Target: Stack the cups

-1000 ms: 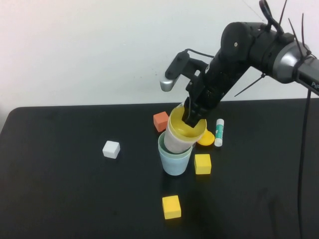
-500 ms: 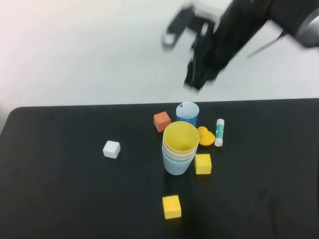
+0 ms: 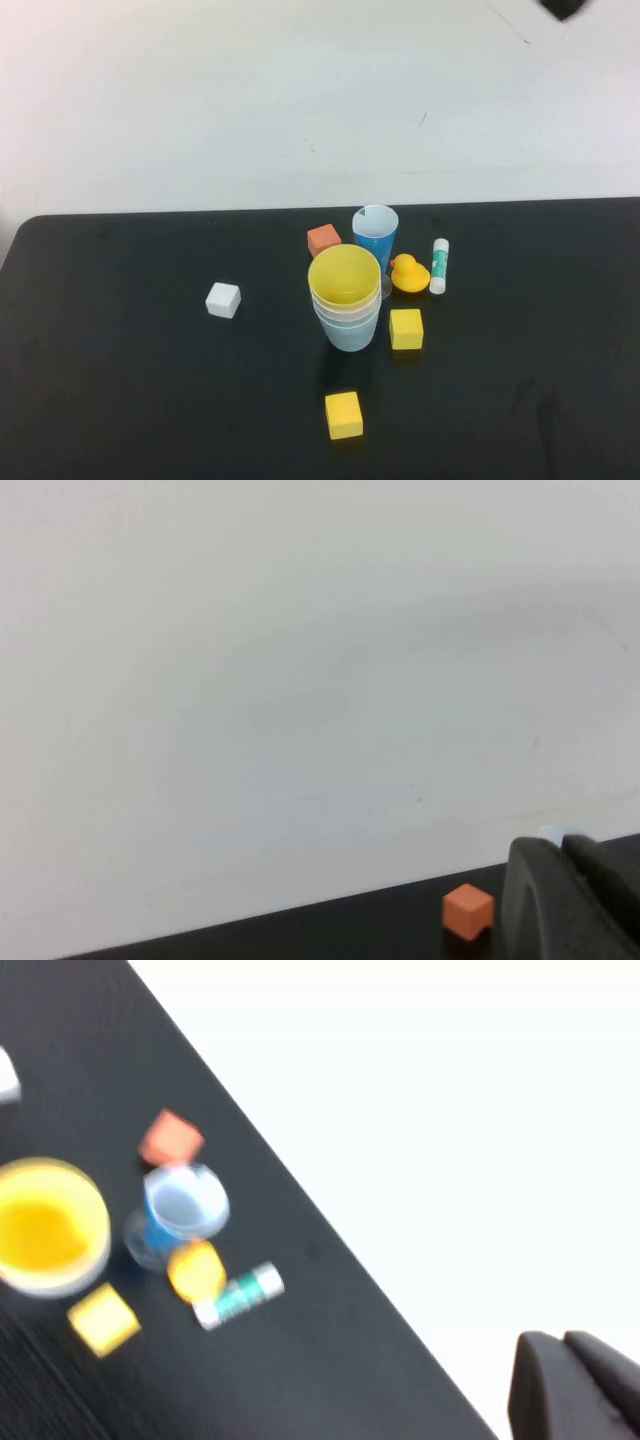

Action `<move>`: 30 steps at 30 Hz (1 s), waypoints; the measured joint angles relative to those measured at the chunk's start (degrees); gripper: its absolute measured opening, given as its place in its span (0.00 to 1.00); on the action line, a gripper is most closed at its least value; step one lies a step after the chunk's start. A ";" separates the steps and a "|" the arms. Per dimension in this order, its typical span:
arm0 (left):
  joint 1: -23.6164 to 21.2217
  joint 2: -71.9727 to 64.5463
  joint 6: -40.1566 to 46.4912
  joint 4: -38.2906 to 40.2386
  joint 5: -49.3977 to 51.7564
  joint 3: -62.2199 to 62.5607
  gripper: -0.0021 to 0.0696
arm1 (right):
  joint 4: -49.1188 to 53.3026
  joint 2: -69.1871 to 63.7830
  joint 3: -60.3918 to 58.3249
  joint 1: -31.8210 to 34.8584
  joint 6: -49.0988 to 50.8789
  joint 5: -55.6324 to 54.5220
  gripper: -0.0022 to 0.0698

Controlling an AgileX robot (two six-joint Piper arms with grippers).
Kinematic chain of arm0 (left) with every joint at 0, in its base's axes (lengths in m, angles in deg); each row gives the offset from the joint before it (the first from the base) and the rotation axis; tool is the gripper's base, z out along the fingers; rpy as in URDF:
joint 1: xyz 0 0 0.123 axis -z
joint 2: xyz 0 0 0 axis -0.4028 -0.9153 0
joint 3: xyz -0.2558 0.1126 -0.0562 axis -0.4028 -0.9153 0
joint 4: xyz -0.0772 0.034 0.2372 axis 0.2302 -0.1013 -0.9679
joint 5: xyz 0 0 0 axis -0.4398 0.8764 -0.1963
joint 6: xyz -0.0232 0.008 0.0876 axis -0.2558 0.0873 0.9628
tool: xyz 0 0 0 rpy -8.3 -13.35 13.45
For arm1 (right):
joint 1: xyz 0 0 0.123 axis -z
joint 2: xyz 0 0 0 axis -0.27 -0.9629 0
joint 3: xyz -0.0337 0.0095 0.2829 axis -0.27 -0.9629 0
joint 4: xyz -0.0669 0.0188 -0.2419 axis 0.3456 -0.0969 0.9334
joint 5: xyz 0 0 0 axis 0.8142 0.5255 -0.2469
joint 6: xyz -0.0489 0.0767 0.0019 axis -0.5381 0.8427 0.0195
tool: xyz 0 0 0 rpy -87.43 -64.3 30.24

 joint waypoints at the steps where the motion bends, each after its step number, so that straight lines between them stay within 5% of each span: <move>1: 0.00 0.14 0.00 0.73 0.00 0.00 0.03 | 1.65 1.91 -2.29 -0.24 0.45 0.00 0.03; 9: 0.00 0.39 0.00 2.73 0.22 0.00 0.03 | 7.01 17.19 -25.45 -0.24 5.76 -0.92 0.03; 30: 0.00 0.39 0.00 3.12 4.02 0.00 0.03 | 2.25 62.65 -96.87 -0.24 13.68 -36.07 0.03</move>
